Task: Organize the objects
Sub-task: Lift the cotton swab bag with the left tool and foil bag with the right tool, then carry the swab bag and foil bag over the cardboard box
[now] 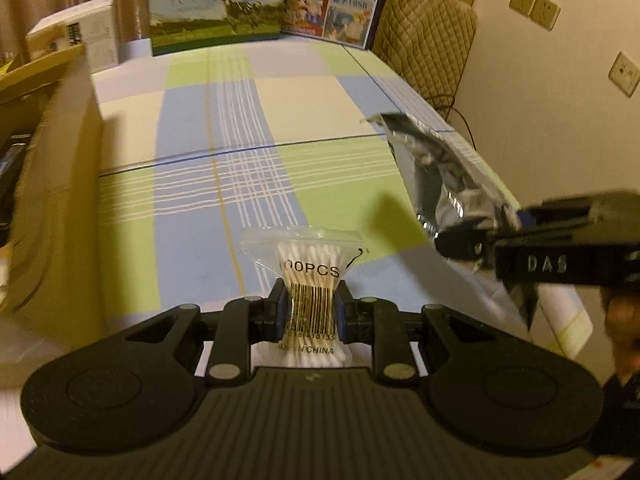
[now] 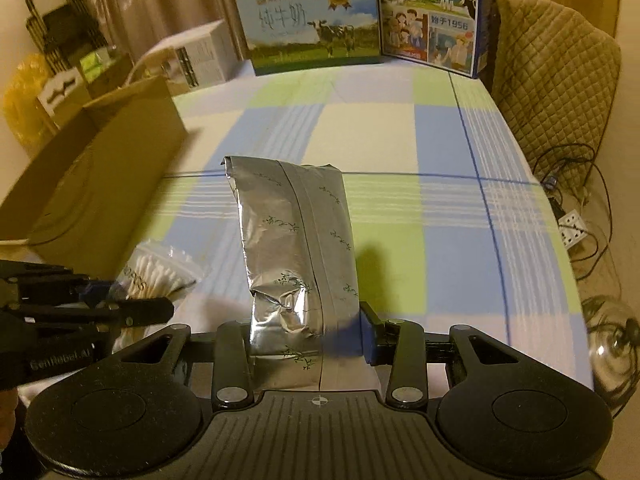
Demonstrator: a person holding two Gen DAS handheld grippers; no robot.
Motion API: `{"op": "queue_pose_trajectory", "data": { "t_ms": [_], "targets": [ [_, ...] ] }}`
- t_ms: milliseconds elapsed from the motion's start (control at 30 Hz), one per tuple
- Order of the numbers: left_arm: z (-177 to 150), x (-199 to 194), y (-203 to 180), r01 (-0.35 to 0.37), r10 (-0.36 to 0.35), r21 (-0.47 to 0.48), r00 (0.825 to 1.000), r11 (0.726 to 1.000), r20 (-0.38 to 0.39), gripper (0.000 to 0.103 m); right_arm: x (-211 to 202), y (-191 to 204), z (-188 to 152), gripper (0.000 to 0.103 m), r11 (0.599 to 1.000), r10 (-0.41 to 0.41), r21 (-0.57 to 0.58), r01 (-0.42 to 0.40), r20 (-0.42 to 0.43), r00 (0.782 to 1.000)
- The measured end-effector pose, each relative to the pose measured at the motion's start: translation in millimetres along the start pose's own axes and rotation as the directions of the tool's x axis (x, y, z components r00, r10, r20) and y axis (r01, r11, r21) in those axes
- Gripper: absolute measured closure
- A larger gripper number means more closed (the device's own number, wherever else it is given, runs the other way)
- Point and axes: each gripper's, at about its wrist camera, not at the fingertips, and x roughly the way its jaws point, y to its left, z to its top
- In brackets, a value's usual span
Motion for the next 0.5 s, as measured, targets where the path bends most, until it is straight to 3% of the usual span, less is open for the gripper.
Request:
{"op": "queue_pose_trajectory", "data": {
  "t_ms": [267,500],
  "targets": [
    [-19.7,-52.9,14.1,0.020,-0.014,-0.080,0.998,0.997,0.064,0.084,-23.6,35.8,-38.6,0.067,0.999,0.026,0.025,-0.027,0.018,1.000],
    [-34.1,-93.0,25.8,0.015,-0.003,-0.121,0.995,0.993,0.100,0.084,-50.5,58.5,-43.8,0.068,0.996,0.050,0.068,-0.054,0.061,0.997]
  ]
}}
